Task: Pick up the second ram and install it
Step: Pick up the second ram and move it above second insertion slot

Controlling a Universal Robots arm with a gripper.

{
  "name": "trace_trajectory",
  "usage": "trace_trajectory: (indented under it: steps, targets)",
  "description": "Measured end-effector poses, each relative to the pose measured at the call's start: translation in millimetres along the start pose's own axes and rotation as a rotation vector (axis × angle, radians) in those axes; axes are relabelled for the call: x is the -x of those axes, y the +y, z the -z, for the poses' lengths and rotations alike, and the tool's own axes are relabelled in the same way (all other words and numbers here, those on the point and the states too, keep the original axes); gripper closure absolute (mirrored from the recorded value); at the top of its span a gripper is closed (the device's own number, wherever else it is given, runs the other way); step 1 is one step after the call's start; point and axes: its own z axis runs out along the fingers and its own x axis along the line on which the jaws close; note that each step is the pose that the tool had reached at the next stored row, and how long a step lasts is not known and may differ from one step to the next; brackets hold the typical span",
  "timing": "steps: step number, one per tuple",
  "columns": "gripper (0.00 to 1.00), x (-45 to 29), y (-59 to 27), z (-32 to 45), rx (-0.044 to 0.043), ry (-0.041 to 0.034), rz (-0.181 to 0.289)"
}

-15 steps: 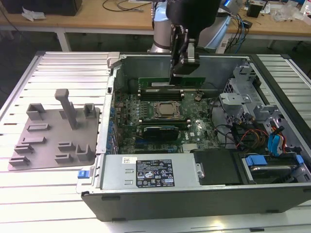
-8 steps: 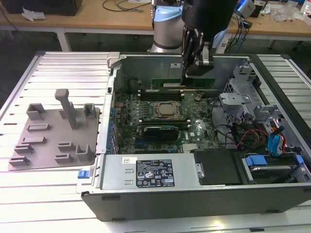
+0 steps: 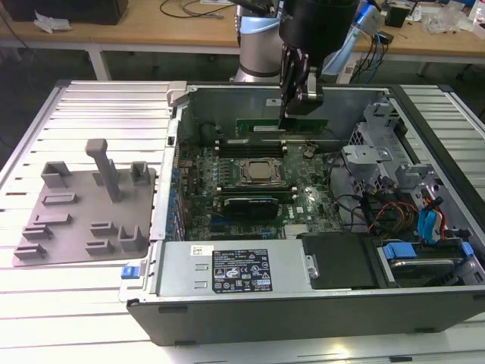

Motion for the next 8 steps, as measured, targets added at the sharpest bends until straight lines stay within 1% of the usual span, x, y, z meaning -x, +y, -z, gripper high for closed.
trace_trajectory:
  steps: [3, 6, 8]
  targets:
    - [0.89, 1.2, -0.7, -11.3, 0.0009, 0.0, 0.0]
    - [0.89, 1.9, -1.3, -20.8, 0.0014, -0.0001, 0.0]
    - [0.89, 2.1, -1.5, -23.8, 0.0017, -0.0001, 0.0]
